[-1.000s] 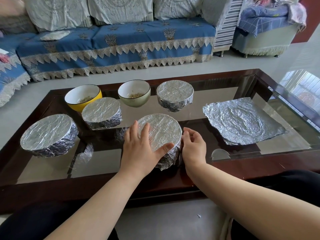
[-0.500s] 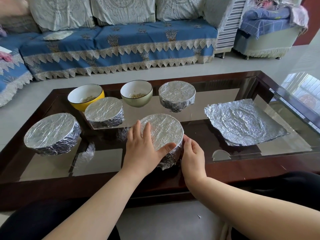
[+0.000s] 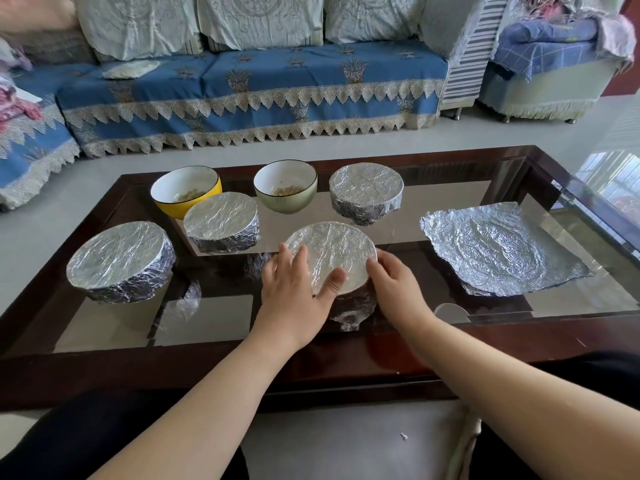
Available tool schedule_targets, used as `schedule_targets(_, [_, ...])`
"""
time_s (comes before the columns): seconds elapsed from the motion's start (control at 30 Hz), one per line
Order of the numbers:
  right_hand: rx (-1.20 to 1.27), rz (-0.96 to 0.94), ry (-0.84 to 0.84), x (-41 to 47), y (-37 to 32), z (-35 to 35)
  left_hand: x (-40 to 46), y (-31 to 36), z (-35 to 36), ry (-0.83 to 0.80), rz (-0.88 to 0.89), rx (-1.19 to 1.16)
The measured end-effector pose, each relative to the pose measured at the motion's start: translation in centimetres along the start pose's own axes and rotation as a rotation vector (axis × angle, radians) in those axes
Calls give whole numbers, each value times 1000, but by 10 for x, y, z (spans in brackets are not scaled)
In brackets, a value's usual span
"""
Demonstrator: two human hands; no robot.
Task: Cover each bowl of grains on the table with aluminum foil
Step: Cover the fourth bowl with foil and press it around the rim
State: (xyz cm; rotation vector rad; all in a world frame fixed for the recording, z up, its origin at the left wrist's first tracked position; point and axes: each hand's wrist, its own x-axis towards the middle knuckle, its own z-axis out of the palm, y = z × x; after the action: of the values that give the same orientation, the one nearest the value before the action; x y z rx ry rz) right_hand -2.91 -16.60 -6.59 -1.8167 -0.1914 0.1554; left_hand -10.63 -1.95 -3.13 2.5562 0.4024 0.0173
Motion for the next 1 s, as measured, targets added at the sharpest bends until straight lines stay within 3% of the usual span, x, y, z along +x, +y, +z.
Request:
schedule_targets(0.13, [59,31,-21,12,-1,-6,0,-6,-8,61,3,69])
schedule_targets(0.3, [31,34,-23,17,2,-8,10,-16,-10,169,67,343])
schedule_targets(0.4, [30,24,-19,18,5,-7,16,-21,-7,150,121,421])
schedule_targets(0.6, [52,-38,18,17,11,-6,23,-26,-4,-36,237,246])
schedule_targets(0.83, [257,-59,61,-6,27,5,22,-24,-3,-73,190,184])
schedule_targets(1.0, [410,66,141,-3,27,6,23,-25,-2,-63,189,173])
